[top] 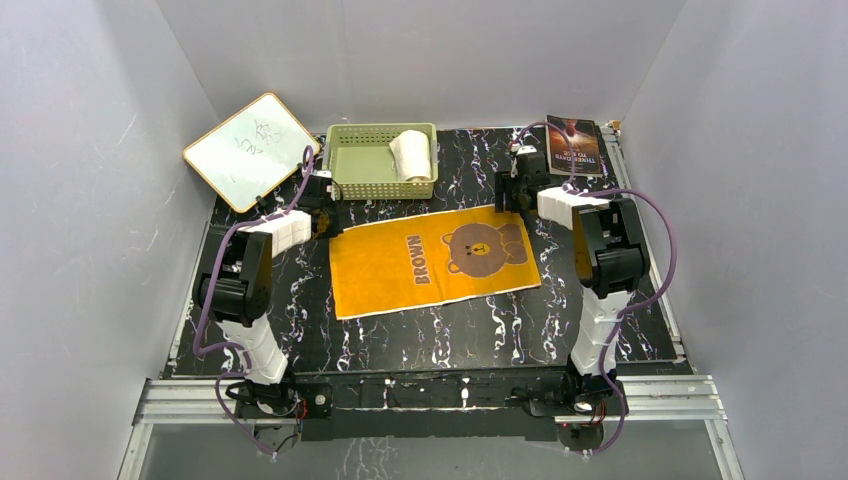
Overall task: Roll the towels
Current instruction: Fold the towel at the center of the board.
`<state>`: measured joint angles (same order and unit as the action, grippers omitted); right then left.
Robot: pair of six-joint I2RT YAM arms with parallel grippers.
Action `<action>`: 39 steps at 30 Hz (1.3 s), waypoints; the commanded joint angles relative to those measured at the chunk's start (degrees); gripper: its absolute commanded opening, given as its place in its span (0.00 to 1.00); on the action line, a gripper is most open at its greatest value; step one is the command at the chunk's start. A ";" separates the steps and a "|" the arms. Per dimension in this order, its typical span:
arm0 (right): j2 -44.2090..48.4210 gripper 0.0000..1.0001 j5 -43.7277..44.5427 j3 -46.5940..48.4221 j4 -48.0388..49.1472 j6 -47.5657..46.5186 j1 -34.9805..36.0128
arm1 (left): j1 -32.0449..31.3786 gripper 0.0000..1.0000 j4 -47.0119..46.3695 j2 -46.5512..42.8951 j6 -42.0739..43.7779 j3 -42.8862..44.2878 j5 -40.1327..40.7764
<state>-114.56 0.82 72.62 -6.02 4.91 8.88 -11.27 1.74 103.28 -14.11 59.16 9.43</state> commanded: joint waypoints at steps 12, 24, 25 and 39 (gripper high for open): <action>-2.94 0.56 2.46 3.07 -1.39 -0.07 -0.73 | -0.09 0.00 4.21 -0.98 0.66 2.07 1.51; -3.56 0.38 9.20 -0.36 -2.05 -2.55 1.65 | -0.08 0.00 6.01 -1.45 1.30 4.53 1.62; -2.89 0.34 9.03 -1.05 -1.65 -2.55 1.59 | -0.01 0.00 6.55 -1.61 1.66 4.95 1.41; 10.79 0.00 5.76 -7.08 0.15 3.31 1.59 | 6.70 0.00 6.79 -7.51 10.21 11.10 -6.51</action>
<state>-111.26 5.69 67.72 -4.67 5.78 11.05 -7.64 9.04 101.82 -9.67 68.53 4.51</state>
